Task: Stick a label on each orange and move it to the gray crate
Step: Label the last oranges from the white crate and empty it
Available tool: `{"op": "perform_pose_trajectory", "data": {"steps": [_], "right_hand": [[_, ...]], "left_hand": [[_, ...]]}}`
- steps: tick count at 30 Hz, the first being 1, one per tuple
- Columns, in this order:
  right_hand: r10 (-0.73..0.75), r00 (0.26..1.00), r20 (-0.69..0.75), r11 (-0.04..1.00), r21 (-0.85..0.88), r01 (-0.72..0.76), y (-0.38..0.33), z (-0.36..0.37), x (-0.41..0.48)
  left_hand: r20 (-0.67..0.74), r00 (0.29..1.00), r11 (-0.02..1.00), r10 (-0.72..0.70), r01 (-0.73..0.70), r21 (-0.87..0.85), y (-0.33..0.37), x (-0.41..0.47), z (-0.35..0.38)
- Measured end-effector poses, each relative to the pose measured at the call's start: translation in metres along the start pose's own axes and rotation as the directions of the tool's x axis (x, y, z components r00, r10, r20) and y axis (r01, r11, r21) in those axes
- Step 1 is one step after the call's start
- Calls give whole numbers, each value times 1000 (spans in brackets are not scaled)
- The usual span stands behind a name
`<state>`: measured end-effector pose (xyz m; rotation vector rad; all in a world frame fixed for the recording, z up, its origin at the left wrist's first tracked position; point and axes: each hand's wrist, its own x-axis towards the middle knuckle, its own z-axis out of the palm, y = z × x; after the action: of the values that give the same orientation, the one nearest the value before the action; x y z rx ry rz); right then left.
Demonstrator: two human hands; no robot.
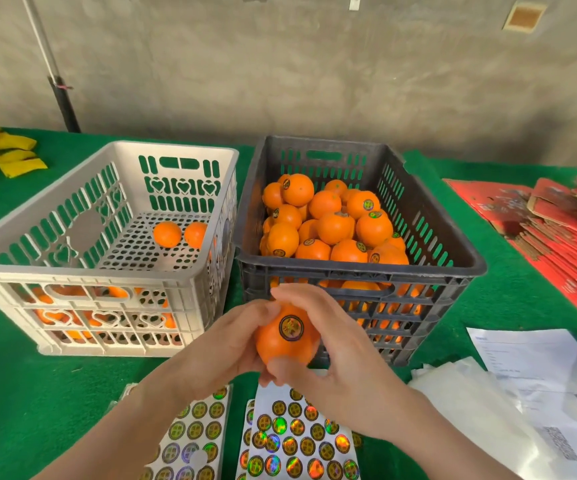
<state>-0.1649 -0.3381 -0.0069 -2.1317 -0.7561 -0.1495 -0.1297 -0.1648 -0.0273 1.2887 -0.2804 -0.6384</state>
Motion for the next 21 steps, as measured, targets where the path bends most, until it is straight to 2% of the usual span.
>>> {"op": "perform_pose_trajectory", "data": {"steps": [2,3,5,7,8,9,10,12,13,15,17,21], "right_hand": [[-31,999,-10,999,-26,31,-2,-8,8],[-47,998,-39,998,-52,45,-3,-14,15],[-71,987,-142,996,-62,63,-4,-29,29],[-51,970,-239,998,-35,44,-1,-46,47],[-35,960,-278,999,-47,23,2,-54,59],[-14,951,-309,997,-76,-10,7,-63,72],[11,943,-332,992,-112,-51,16,-71,88],[80,929,-361,974,-169,-149,41,-89,123],[122,922,-368,962,-187,-201,56,-98,142],[219,897,-384,928,-202,-313,91,-115,178],[328,856,-400,878,-204,-432,128,-126,208],[492,753,-436,790,-139,-597,185,-121,247]], "left_hand": [[-47,997,998,59,-59,-9,16,3,7],[-70,992,990,108,-102,94,26,5,10],[-134,950,895,281,-208,395,45,14,14],[-232,841,774,489,-295,561,64,35,12],[-284,772,715,569,-294,635,73,49,7],[-312,719,638,621,-232,734,80,66,1],[-307,713,536,630,-114,837,85,83,-6],[-276,808,302,521,128,945,87,112,-19],[-277,860,192,429,213,958,84,122,-23],[-278,918,20,284,284,959,75,134,-27],[-272,925,-36,264,291,956,68,139,-31],[-301,897,14,324,313,950,66,140,-34]]}}
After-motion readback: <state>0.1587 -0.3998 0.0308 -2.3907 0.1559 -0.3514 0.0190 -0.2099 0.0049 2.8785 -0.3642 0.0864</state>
